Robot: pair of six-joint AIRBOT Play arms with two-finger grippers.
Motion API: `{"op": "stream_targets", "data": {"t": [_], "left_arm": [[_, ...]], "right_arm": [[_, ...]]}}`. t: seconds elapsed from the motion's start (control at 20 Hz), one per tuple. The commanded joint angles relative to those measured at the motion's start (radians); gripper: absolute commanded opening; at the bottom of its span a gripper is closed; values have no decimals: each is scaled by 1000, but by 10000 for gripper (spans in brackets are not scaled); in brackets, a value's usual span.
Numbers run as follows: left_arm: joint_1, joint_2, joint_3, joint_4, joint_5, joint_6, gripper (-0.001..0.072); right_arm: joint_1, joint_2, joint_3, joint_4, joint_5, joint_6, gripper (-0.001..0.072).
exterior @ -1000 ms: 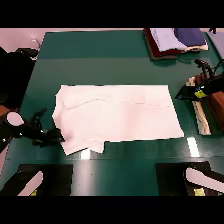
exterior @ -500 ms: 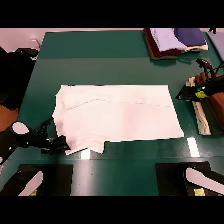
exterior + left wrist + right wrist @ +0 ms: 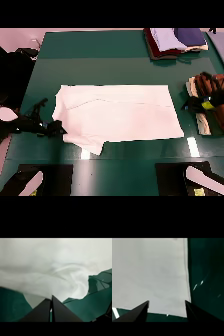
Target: Fold the shirts.
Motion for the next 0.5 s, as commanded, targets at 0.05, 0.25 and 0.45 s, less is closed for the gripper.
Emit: {"op": "stream_targets", "data": {"t": [0.05, 0.25, 0.45], "left_arm": [[1, 1, 109, -2, -2, 3, 19], [1, 1, 108, 2, 16, 3, 19], [1, 1, 108, 2, 13, 3, 19]], "right_arm": [[-200, 3, -217, 0, 20, -29, 567], [-236, -75, -313, 39, -13, -34, 553], [-112, -120, -322, 93, -76, -42, 404]]}}
